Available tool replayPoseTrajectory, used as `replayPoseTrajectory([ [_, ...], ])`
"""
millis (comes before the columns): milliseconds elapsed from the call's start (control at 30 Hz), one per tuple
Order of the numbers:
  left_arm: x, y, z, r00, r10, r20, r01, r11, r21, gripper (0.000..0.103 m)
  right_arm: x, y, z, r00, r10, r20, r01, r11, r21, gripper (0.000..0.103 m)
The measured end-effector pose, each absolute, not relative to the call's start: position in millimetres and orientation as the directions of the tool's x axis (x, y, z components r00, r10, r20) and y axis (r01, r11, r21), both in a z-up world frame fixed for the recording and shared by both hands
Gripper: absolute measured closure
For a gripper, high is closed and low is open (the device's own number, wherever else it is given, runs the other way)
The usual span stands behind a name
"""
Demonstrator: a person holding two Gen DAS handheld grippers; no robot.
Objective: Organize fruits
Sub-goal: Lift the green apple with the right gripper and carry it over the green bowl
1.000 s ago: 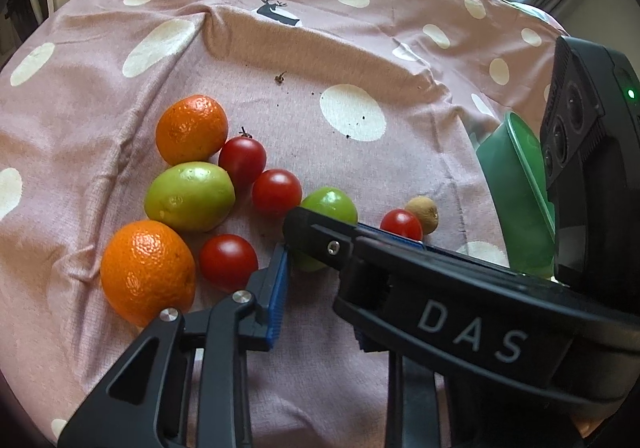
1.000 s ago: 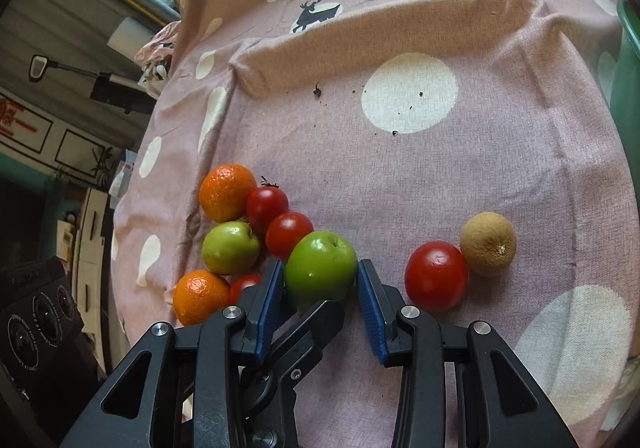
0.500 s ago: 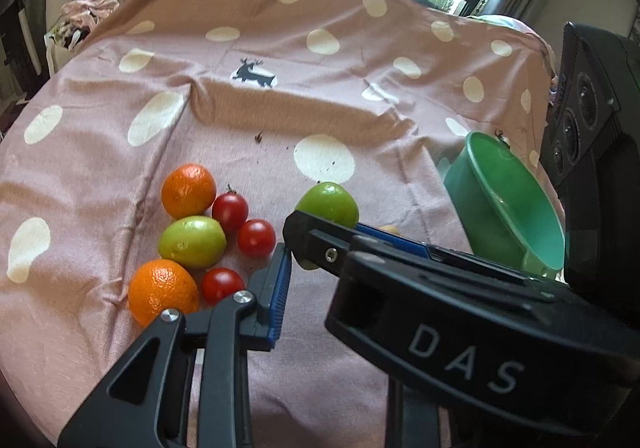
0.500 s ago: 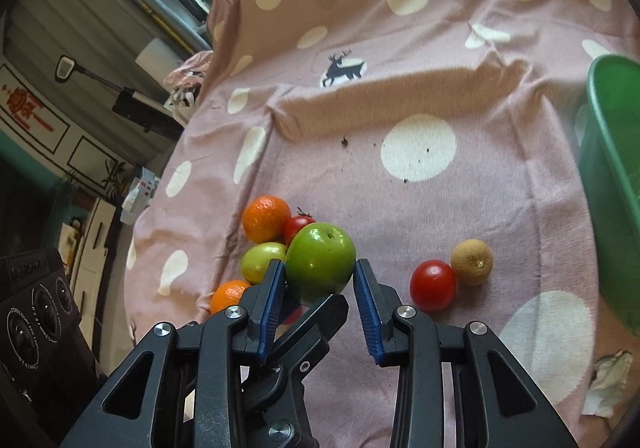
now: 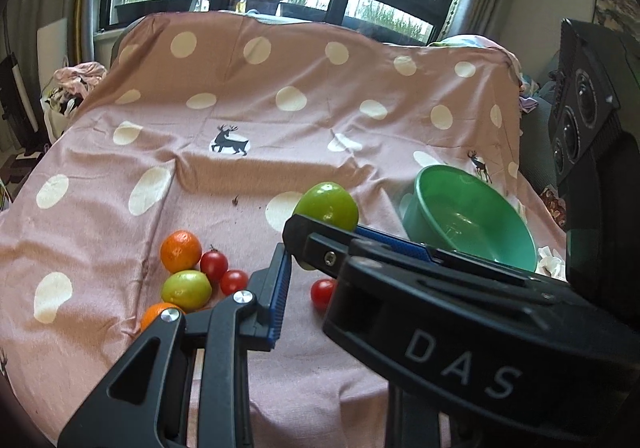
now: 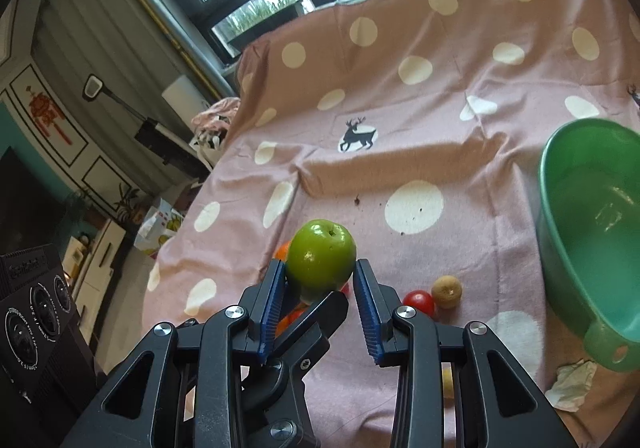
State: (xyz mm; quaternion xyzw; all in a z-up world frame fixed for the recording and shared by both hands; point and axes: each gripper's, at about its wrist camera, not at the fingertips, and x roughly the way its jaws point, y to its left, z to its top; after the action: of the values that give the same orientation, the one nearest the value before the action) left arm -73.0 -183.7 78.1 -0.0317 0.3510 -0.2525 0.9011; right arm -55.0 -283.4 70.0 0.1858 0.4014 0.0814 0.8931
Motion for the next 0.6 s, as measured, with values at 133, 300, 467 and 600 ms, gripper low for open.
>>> replayPoseTrajectory([
  [133,-76.5,-191.8,85.5,0.633,-0.488,-0.601,0.456,0.862,-0.220,0.077,-61.5,-290.5,78.2,0.689,0.285,-0.666,0.008,0.916,0.400,0.064],
  [300,-81.0,-203.3,92.8,0.637,-0.501,-0.586,0.486,0.851,-0.199,0.077,-69.6,-301.1,86.5,0.718,0.268,-0.642,0.022,0.914,0.406,0.064],
  [467,-84.4,-214.3,99.0,0.638,-0.507,-0.580,0.509,0.843,-0.176,0.077,-77.4,-311.9,92.8,0.742,0.256,-0.619,0.034,0.909,0.416,0.064],
  [600,-85.4,-221.0,100.8,0.633,-0.517,-0.576,0.523,0.834,-0.173,0.077,-80.4,-319.5,95.0,0.751,0.248,-0.612,0.047,0.904,0.424,0.064],
])
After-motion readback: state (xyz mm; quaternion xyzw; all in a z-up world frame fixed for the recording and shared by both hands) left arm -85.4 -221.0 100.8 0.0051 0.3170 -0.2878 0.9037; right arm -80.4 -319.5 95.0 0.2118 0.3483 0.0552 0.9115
